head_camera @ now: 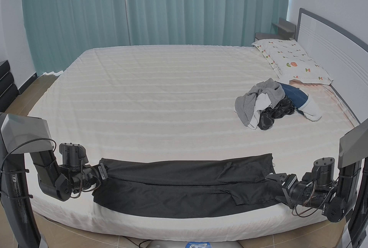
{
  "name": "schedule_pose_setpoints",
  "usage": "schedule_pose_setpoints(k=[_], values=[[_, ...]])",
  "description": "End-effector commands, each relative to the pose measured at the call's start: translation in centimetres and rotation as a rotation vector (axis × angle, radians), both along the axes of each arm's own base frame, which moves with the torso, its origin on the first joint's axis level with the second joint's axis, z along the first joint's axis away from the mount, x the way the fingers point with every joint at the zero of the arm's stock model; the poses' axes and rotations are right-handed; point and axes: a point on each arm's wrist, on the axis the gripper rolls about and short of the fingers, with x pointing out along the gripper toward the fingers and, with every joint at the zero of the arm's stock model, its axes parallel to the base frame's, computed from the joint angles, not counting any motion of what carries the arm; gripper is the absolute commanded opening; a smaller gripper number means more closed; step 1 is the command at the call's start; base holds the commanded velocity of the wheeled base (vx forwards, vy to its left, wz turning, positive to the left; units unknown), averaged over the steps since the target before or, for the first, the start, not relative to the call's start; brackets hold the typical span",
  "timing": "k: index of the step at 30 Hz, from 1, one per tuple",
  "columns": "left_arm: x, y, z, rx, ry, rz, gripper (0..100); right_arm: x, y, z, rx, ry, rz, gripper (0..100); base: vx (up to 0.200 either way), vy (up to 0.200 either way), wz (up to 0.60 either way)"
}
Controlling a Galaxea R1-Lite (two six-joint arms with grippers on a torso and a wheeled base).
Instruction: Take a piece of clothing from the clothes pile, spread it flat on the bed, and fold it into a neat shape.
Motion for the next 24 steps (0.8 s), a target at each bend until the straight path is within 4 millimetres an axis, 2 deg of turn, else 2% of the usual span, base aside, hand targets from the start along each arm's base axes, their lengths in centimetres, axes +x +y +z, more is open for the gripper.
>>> schedule_pose_setpoints(k=[1, 4, 11, 20, 24], values=[[0.0, -0.1, 0.1, -0.003, -0.002, -0.004, 0, -0.1, -0.8, 0.5, 0.012, -0.015, -0.023, 100, 0.000, 0.000, 0.00], [0.0, 0.0, 0.1, -0.003, -0.006, -0.001, 0, 0.1, -1.5, 0.6, 0.018, -0.022, -0.047, 100, -0.200, 0.000, 0.00], [0.2, 0.1, 0.2, -0.008, -0.016, 0.006, 0, 0.9, -3.4, 0.4, 0.048, -0.029, -0.089, 100, 0.000, 0.000, 0.00], [0.6, 0.1, 0.4, -0.023, -0.031, 0.016, 0, 1.4, -4.3, 0.1, 0.061, -0.028, -0.111, 100, 0.000, 0.000, 0.00], [1.8, -0.2, 1.6, -0.138, -0.080, 0.095, 0, 1.9, -4.3, -0.9, 0.057, 0.002, -0.114, 100, 0.000, 0.000, 0.00]])
